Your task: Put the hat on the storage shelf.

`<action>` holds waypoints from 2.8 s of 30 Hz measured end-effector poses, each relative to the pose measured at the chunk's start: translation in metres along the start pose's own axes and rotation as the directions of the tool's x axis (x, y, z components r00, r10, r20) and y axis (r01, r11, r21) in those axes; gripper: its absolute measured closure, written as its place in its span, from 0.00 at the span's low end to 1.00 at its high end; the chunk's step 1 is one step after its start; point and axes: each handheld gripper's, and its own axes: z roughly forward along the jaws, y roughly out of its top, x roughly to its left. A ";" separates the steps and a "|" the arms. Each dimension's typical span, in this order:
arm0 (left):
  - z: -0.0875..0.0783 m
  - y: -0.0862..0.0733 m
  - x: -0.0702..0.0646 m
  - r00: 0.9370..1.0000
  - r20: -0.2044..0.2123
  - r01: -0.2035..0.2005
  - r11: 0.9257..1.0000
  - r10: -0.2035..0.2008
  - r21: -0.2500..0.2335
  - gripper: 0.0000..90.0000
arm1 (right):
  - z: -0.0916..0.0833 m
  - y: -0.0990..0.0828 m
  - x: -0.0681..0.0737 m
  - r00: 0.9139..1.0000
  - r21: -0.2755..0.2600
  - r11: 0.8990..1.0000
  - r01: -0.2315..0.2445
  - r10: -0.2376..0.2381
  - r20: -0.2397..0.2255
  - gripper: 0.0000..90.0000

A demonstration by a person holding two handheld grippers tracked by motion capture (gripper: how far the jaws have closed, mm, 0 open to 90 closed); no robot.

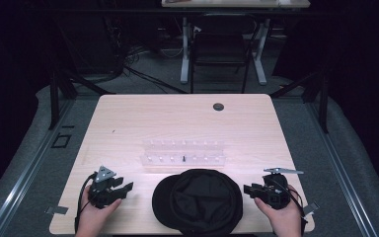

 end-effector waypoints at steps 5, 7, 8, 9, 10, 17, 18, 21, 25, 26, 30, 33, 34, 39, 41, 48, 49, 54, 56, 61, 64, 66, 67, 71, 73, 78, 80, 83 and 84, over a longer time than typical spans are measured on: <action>0.001 0.000 -0.001 1.000 0.008 -0.006 1.000 0.006 0.008 0.58 | 0.010 0.003 0.002 1.000 0.038 0.999 0.010 -0.009 -0.022 0.73; 0.002 0.000 -0.001 1.000 0.009 -0.013 1.000 0.013 0.011 0.58 | 0.015 0.005 0.004 0.999 0.042 0.999 0.005 -0.003 -0.041 0.74; 0.002 -0.001 -0.001 1.000 0.007 -0.014 1.000 0.014 0.007 0.58 | 0.016 0.006 0.005 0.999 0.049 0.999 0.008 -0.006 -0.038 0.74; 0.002 -0.001 -0.001 1.000 0.008 -0.017 1.000 0.017 0.009 0.58 | 0.018 0.006 0.006 0.999 0.054 0.998 0.010 -0.008 -0.035 0.74; 0.002 -0.001 -0.002 1.000 0.007 -0.016 1.000 0.016 0.010 0.58 | 0.020 0.007 0.007 0.999 0.069 0.997 0.020 -0.018 -0.031 0.76; 0.002 -0.001 -0.002 1.000 0.007 -0.017 1.000 0.017 0.008 0.58 | 0.032 0.013 0.007 0.999 0.152 0.988 0.020 -0.015 -0.035 0.79; 0.002 -0.001 -0.002 1.000 0.007 -0.018 1.000 0.018 0.010 0.58 | 0.033 0.014 0.007 0.999 0.174 0.985 0.021 -0.014 -0.043 0.79; 0.002 -0.001 -0.002 1.000 0.006 -0.018 1.000 0.018 0.010 0.58 | 0.035 0.015 0.007 0.999 0.213 0.977 0.029 -0.020 -0.044 0.79; 0.002 -0.001 -0.002 1.000 0.005 -0.023 1.000 0.023 0.013 0.58 | 0.038 0.017 0.007 0.999 0.261 0.965 0.038 -0.029 -0.038 0.78; 0.002 -0.001 -0.002 1.000 0.007 -0.024 1.000 0.024 0.013 0.58 | 0.038 0.018 0.007 0.999 0.272 0.962 0.033 -0.024 -0.037 0.79; 0.003 -0.001 -0.002 1.000 0.006 -0.029 0.999 0.029 0.019 0.58 | 0.039 0.023 0.006 0.999 0.312 0.950 0.022 -0.008 -0.049 0.81; 0.003 -0.002 -0.002 1.000 0.005 -0.027 0.999 0.027 0.018 0.58 | 0.042 0.026 0.008 0.999 0.338 0.941 0.021 -0.004 -0.049 0.82; 0.003 -0.001 -0.002 1.000 0.005 -0.030 0.999 0.030 0.018 0.58 | 0.044 0.028 0.008 0.999 0.353 0.936 0.021 -0.006 -0.046 0.82; 0.004 -0.002 -0.003 1.000 0.006 -0.029 0.999 0.029 0.023 0.58 | 0.046 0.035 0.009 0.999 0.394 0.919 0.012 0.003 -0.037 0.82; 0.004 -0.002 -0.003 1.000 0.006 -0.030 0.999 0.030 0.023 0.59 | 0.047 0.037 0.010 1.000 0.406 0.914 -0.005 0.016 -0.025 0.82; 0.006 -0.002 -0.004 0.999 0.007 -0.038 0.999 0.038 0.031 0.59 | 0.052 0.044 0.013 1.000 0.469 0.883 -0.019 0.024 -0.004 0.84; 0.006 -0.002 -0.004 0.999 0.008 -0.039 0.999 0.039 0.032 0.59 | 0.052 0.045 0.013 1.000 0.486 0.874 -0.015 0.017 0.000 0.84; 0.007 -0.002 -0.004 0.999 0.007 -0.041 0.999 0.041 0.035 0.58 | 0.057 0.048 0.015 0.999 0.510 0.859 -0.038 0.034 0.017 0.84; 0.007 -0.002 -0.004 0.999 0.007 -0.042 0.999 0.041 0.035 0.59 | 0.059 0.051 0.015 1.000 0.540 0.841 -0.024 0.017 0.018 0.83; 0.007 -0.002 -0.004 0.999 0.009 -0.041 0.998 0.041 0.037 0.58 | 0.064 0.053 0.013 0.999 0.559 0.829 -0.035 0.029 0.020 0.82; 0.007 -0.002 -0.004 0.999 0.008 -0.042 0.998 0.042 0.037 0.59 | 0.067 0.056 0.011 0.999 0.577 0.816 -0.039 0.039 0.012 0.82; 0.008 -0.002 -0.004 0.999 0.009 -0.041 0.998 0.041 0.038 0.58 | 0.068 0.057 0.011 0.999 0.584 0.811 -0.038 0.044 0.003 0.86; 0.008 -0.002 -0.004 0.999 0.010 -0.042 0.998 0.042 0.040 0.59 | 0.069 0.058 0.011 0.999 0.595 0.803 -0.030 0.036 0.001 0.88; 0.008 -0.002 -0.004 0.999 0.011 -0.043 0.998 0.043 0.040 0.59 | 0.070 0.057 0.014 0.999 0.596 0.802 -0.024 0.033 -0.003 0.94; 0.008 -0.002 -0.004 0.999 0.011 -0.044 0.998 0.044 0.042 0.58 | 0.071 0.057 0.016 0.999 0.596 0.803 -0.027 0.037 -0.004 0.95; 0.009 -0.002 -0.005 0.999 0.013 -0.047 0.998 0.047 0.043 0.59 | 0.071 0.059 0.015 0.999 0.620 0.784 -0.024 0.038 -0.010 0.96; 0.009 -0.002 -0.005 0.999 0.012 -0.047 0.998 0.046 0.041 0.59 | 0.070 0.060 0.015 0.999 0.623 0.782 -0.032 0.047 -0.007 0.97; 0.009 -0.002 -0.005 0.999 0.011 -0.044 0.998 0.043 0.040 0.59 | 0.069 0.061 0.016 0.999 0.622 0.782 -0.036 0.050 -0.005 0.97; 0.009 -0.003 -0.005 0.999 0.011 -0.042 0.998 0.042 0.039 0.59 | 0.067 0.062 0.017 0.999 0.630 0.776 -0.040 0.051 0.000 0.97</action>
